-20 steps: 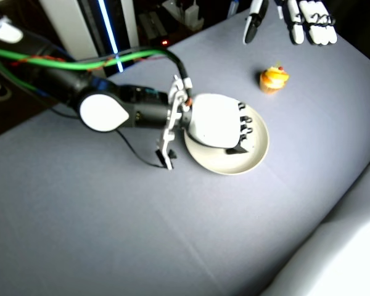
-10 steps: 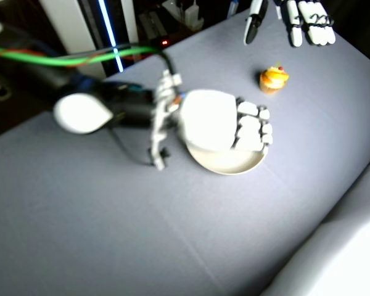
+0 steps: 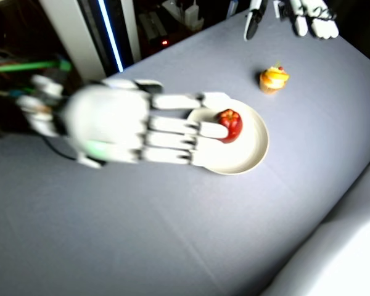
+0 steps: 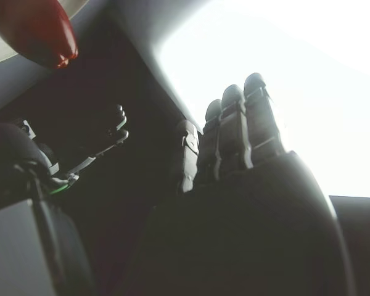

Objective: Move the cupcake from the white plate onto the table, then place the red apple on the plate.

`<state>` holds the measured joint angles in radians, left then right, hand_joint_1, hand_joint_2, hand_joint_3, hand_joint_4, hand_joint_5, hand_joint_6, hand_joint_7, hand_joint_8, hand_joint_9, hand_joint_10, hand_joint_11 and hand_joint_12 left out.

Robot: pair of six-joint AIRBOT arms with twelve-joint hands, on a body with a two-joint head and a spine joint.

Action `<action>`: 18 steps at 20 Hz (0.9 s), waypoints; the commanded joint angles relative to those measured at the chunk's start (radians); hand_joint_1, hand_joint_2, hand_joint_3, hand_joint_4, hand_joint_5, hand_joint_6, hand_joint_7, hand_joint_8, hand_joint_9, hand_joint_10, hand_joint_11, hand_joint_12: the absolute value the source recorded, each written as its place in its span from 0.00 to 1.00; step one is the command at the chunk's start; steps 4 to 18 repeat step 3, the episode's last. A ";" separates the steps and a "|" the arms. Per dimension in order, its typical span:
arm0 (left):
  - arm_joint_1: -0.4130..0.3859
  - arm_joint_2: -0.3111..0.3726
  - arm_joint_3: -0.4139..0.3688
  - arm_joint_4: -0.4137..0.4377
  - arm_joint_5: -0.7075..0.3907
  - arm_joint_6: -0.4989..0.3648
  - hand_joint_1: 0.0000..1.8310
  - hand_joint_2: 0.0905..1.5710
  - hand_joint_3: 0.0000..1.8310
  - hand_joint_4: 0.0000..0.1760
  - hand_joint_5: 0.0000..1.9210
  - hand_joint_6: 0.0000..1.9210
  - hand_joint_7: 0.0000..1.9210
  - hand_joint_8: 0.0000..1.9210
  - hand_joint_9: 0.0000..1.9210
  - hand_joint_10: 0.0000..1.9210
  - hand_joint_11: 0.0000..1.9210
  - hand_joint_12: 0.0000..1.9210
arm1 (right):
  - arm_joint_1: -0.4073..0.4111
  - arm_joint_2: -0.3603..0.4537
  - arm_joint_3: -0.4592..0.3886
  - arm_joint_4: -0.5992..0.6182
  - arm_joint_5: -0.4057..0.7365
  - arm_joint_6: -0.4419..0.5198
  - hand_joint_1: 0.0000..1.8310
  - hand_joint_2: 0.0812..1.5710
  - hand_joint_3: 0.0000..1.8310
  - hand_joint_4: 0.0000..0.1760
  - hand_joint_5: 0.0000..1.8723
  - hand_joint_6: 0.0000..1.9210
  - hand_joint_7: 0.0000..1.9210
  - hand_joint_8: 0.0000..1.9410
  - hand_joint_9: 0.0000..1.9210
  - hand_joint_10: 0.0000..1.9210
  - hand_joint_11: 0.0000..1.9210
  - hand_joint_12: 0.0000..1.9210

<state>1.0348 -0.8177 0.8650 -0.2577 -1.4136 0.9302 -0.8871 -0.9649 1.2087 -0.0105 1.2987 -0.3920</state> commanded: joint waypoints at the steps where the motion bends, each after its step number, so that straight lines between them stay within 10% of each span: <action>1: -0.001 0.009 0.001 0.003 -0.161 -0.011 0.48 0.53 0.00 1.00 0.00 0.00 0.00 0.00 0.00 0.00 0.00 0.00 | -0.010 0.004 -0.011 0.045 0.223 0.000 0.45 0.54 0.01 1.00 0.00 0.00 0.00 0.00 0.00 0.00 0.00 0.00; 3: 0.000 0.006 0.001 0.014 -0.198 -0.031 0.45 0.53 0.00 1.00 0.00 0.00 0.00 0.00 0.00 0.00 0.00 0.00 | -0.076 0.006 -0.038 0.098 0.355 -0.005 0.47 0.53 0.00 1.00 0.00 0.00 0.00 0.00 0.00 0.00 0.00 0.00; 18: 0.000 0.006 0.001 0.014 -0.198 -0.031 0.45 0.53 0.00 1.00 0.00 0.00 0.00 0.00 0.00 0.00 0.00 0.00 | -0.076 0.006 -0.038 0.098 0.355 -0.005 0.47 0.53 0.00 1.00 0.00 0.00 0.00 0.00 0.00 0.00 0.00 0.00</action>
